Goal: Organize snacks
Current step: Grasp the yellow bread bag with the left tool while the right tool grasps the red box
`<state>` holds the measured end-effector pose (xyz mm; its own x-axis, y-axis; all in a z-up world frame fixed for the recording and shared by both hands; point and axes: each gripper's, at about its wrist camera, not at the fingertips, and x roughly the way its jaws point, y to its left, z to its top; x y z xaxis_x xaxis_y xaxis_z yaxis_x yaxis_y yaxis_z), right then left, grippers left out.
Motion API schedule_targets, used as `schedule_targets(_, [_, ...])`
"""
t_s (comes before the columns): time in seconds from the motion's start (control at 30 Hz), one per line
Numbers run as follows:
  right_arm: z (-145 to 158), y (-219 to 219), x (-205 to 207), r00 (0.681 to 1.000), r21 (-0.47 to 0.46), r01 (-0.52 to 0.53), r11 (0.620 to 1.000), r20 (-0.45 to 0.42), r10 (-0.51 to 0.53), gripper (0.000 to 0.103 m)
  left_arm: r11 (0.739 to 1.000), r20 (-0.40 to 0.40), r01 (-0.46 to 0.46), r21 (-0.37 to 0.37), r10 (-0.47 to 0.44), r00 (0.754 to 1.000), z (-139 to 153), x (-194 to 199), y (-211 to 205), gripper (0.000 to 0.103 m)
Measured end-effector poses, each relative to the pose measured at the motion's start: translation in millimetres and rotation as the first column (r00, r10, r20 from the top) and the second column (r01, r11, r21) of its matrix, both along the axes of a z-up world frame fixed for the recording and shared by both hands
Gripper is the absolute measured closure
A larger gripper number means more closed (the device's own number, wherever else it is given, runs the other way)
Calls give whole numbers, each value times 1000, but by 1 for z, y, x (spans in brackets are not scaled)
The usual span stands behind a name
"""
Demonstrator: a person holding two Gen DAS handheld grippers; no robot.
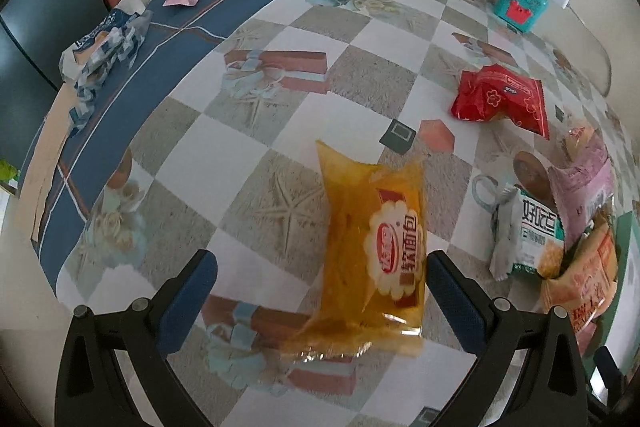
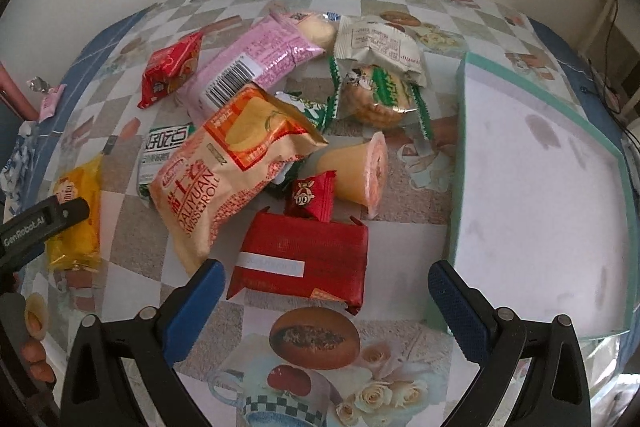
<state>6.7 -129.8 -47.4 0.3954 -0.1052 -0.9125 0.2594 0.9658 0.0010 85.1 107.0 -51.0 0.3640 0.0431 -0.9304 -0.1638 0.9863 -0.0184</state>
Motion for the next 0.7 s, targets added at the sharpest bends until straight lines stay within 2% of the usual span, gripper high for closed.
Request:
schedule_targets(0.1, [-3,-2,2,1000,14,-2,1000,-4,2,7,1000,-1,0,10,0,1000,-2,4,-1,1])
schedule_targets(0.17, [-5,-2,3,1000,21,-6,1000,-6,6,14,1000,-1,1,14,-1,1000,-3,4,-2,5])
schedule_targets(0.27, [-6,-1,3,1000,40,-18,999,-1,18,21,1000,-10,6,9,-6,1000,-4,7,-5,22])
schedule_targets(0.4, [-4,1,4,1000,33,-29,999,12,29,28,1000,-25,12,15,-12,1000,-6,8,-8,53])
schedule_targets(0.43, [-4,1,4,999,35,-34,999,15,34,31,1000,-29,12,15,-11,1000,-6,7,-8,55])
schedule_targets(0.7, [-3,-3,1,999,53,-36,998,27,35,36,999,-46,-9,52,11,999,-3,2,-17,59])
